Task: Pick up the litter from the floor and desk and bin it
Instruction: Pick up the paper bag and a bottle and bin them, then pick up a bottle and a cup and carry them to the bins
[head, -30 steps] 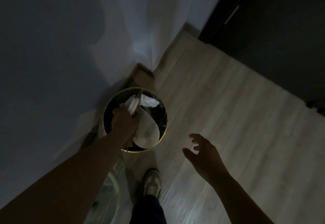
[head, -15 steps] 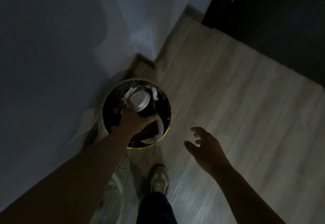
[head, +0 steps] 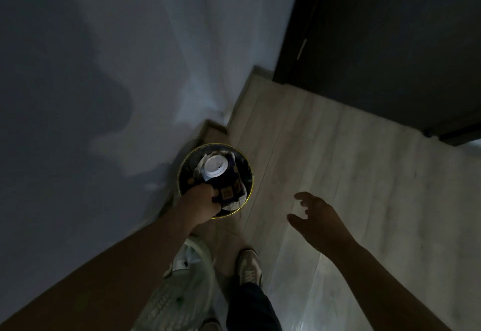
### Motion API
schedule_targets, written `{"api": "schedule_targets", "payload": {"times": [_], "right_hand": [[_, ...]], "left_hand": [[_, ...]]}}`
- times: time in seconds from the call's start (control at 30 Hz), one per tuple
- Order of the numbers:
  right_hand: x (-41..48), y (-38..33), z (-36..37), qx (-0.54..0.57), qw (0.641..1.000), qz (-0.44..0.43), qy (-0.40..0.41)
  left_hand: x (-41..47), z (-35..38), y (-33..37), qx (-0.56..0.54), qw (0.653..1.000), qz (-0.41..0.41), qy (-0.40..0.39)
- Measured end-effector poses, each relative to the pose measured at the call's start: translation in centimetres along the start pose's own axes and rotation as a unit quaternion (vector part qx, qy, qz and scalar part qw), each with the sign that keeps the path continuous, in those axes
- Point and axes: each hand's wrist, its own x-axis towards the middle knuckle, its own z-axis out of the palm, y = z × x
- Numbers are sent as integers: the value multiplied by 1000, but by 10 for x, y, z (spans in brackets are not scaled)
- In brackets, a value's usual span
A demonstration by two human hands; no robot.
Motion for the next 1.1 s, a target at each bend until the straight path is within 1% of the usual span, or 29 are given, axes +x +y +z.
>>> {"api": "schedule_targets", "payload": {"times": [0.07, 0.17, 0.27, 0.37, 0.5, 0.57, 0.63, 0.73, 0.87, 1.0, 1.1], "right_hand": [[-38, -10, -10, 4, 1000, -3, 21], [-101, -29, -25, 15, 999, -7, 41], [-160, -50, -45, 9, 997, -25, 67], [-220, -72, -74, 7, 994, -37, 102], [-310, -93, -131, -14, 982, -48, 185], [-360, -94, -164, -27, 970, -51, 238], [-412, -88, -196, -37, 954, -53, 294], [-494, -69, -236, -30, 929, -45, 366], [-596, -27, -264, -14, 894, -7, 448], [-682, 26, -271, 3, 866, 51, 498], [-727, 61, -272, 9, 855, 87, 510]], "left_hand": [[-40, -20, 12, 41, 998, 40, -4], [-108, -53, 28, 88, 993, 77, -31], [-176, -92, 46, 136, 982, 134, -11], [-246, -126, 69, 193, 961, 197, 12], [-327, -171, 115, 212, 937, 270, 63], [-363, -189, 151, 212, 921, 312, 94], [-401, -200, 196, 207, 903, 361, 104], [-462, -202, 270, 183, 869, 445, 113], [-542, -180, 356, 137, 823, 535, 129], [-604, -140, 425, 129, 772, 613, 111], [-634, -101, 462, 145, 747, 643, 91]]}}
